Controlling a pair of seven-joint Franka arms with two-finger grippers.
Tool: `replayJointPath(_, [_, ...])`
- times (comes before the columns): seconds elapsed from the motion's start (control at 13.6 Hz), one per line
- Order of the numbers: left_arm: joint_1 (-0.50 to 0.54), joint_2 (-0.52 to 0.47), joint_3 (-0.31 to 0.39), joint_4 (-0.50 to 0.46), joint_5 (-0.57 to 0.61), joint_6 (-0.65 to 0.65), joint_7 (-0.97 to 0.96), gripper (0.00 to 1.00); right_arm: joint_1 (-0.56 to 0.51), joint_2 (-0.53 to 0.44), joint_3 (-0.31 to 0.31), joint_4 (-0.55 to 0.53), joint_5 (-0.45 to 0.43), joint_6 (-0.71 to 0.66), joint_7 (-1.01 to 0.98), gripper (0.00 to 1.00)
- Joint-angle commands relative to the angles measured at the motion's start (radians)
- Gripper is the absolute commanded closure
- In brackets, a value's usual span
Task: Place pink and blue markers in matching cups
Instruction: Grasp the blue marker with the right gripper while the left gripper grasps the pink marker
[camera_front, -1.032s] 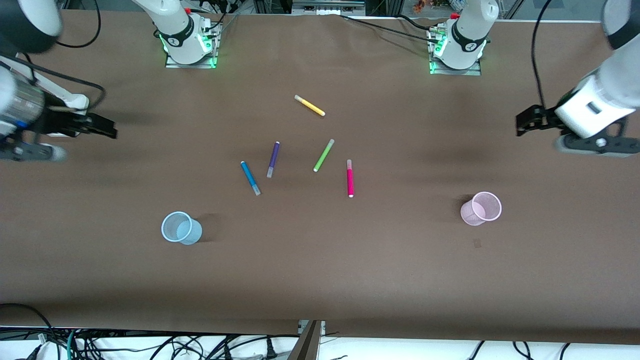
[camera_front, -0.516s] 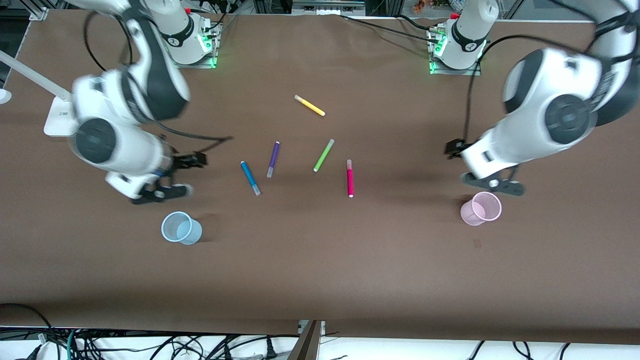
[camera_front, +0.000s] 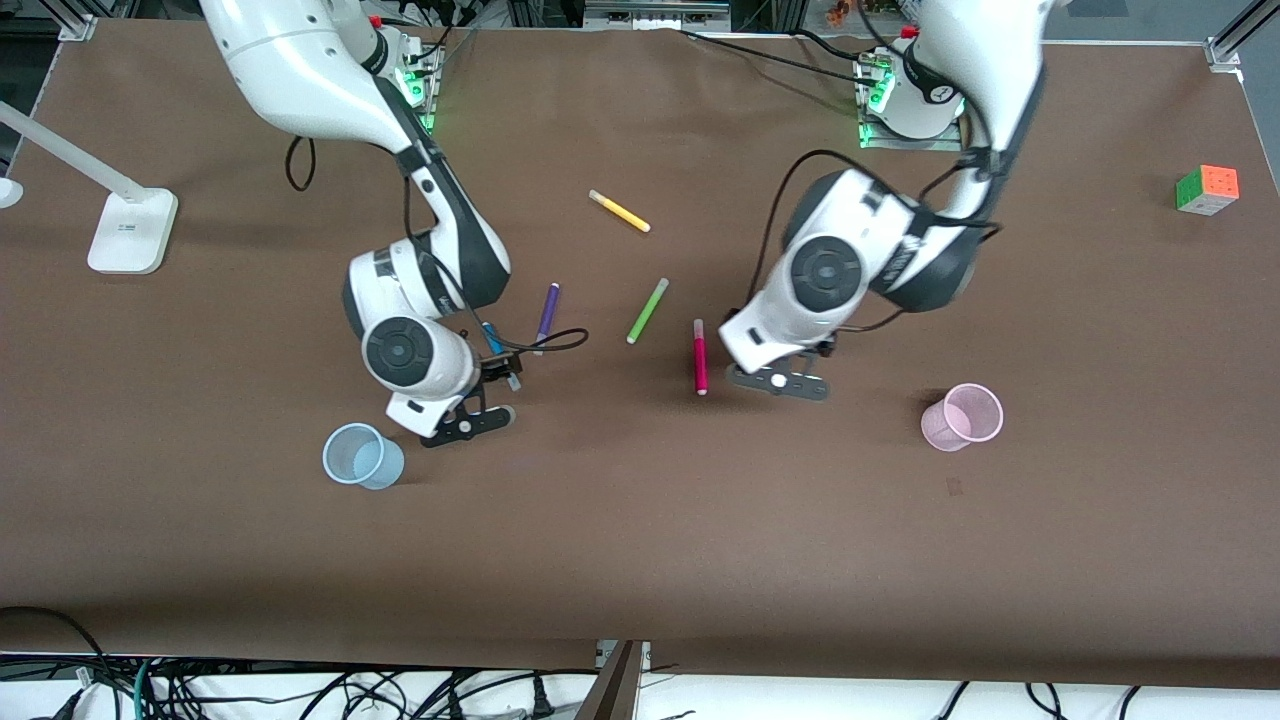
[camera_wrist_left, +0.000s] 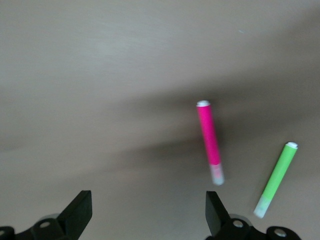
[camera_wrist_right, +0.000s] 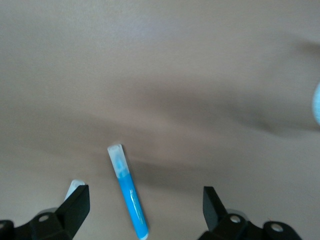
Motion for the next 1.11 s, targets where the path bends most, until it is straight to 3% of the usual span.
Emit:
replayJointPath(0.0, [-0.059,0.014,0.015,-0.104,-0.007,0.166,-0.013,0.0,0.024,0.029,-0.004,-0.004,0.014,0.056,-0.005,0.0])
replayJointPath(0.15, [-0.091,0.015,0.015,-0.213,-0.008,0.323,-0.018,0.0,0.033,0.038,-0.004,-0.04,0.014,0.1,-0.005,0.0])
replayJointPath(0.22, [-0.1,0.024,0.015,-0.222,-0.008,0.334,-0.033,0.0,0.033,0.038,-0.004,-0.053,0.013,0.113,-0.007,0.03])
replayJointPath(0.44, [-0.149,0.064,0.015,-0.222,0.002,0.363,-0.094,0.0,0.035,0.039,-0.004,-0.073,0.013,0.134,-0.007,0.35])
replayJointPath(0.59, [-0.157,0.075,0.016,-0.224,0.008,0.365,-0.098,0.0,0.038,0.039,-0.004,-0.082,0.014,0.136,-0.005,0.7])
replayJointPath(0.74, [-0.156,0.095,0.018,-0.219,0.025,0.401,-0.096,0.14,0.044,0.038,-0.003,-0.08,0.013,0.136,-0.007,0.97])
replayJointPath(0.81, [-0.156,0.104,0.016,-0.219,0.03,0.417,-0.096,0.2,0.053,0.036,-0.004,-0.076,0.013,0.136,-0.008,1.0])
replayJointPath(0.88, [-0.157,0.107,0.018,-0.218,0.031,0.417,-0.096,0.32,0.056,0.032,-0.004,-0.07,0.01,0.134,-0.027,1.0])
replayJointPath(1.03, [-0.157,0.107,0.018,-0.219,0.031,0.417,-0.095,0.62,0.056,0.024,-0.004,-0.013,0.008,0.133,-0.067,1.0])
